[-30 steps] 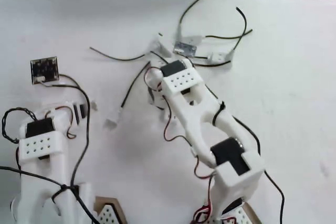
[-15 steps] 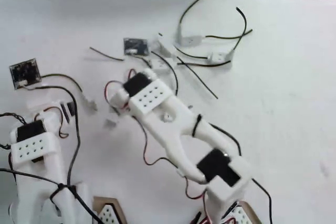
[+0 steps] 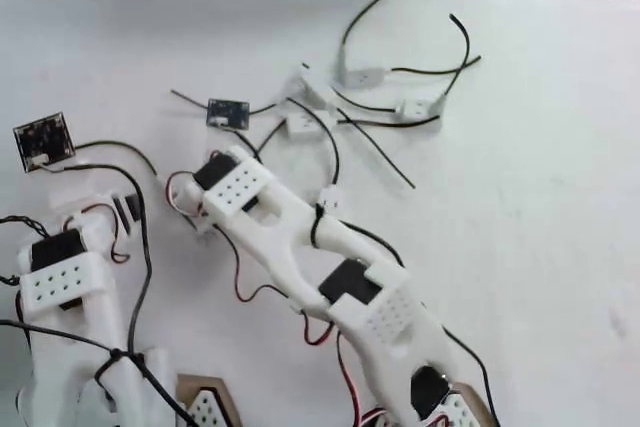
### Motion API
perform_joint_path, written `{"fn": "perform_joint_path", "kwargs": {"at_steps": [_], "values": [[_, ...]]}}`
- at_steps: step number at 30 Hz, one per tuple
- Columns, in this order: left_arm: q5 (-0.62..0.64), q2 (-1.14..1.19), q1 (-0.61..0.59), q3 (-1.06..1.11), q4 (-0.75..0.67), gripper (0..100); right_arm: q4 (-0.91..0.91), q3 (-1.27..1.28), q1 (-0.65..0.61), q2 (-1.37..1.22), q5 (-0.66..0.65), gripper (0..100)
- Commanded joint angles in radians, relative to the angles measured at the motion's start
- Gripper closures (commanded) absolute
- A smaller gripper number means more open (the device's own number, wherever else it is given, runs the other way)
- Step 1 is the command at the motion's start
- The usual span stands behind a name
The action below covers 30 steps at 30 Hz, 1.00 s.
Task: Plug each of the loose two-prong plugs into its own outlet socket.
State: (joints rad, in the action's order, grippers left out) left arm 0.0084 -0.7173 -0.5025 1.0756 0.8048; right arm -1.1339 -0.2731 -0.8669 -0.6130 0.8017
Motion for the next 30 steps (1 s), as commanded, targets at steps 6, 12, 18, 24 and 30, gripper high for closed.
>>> {"fn": "perform_joint_path", "kwargs": {"at_steps": [6, 12, 18, 24, 30], "values": [[0.005, -0.03, -0.005, -0.044, -0.02, 77, 0.005, -0.06, -0.016, -0.056, 0.008, 95.0], [0.005, -0.03, -0.004, -0.043, -0.02, 77, -0.03, -0.071, -0.015, -0.056, -0.009, 98.6], [0.005, -0.03, -0.004, -0.043, -0.02, 77, -0.156, -0.13, 0.012, -0.01, -0.071, 98.2], [0.005, -0.03, -0.004, -0.043, -0.02, 77, -0.334, -0.21, 0.071, 0.077, -0.244, 98.1], [0.005, -0.03, -0.004, -0.04, -0.029, 77, -0.444, -0.23, 0.165, 0.211, -0.517, 98.1]]}}
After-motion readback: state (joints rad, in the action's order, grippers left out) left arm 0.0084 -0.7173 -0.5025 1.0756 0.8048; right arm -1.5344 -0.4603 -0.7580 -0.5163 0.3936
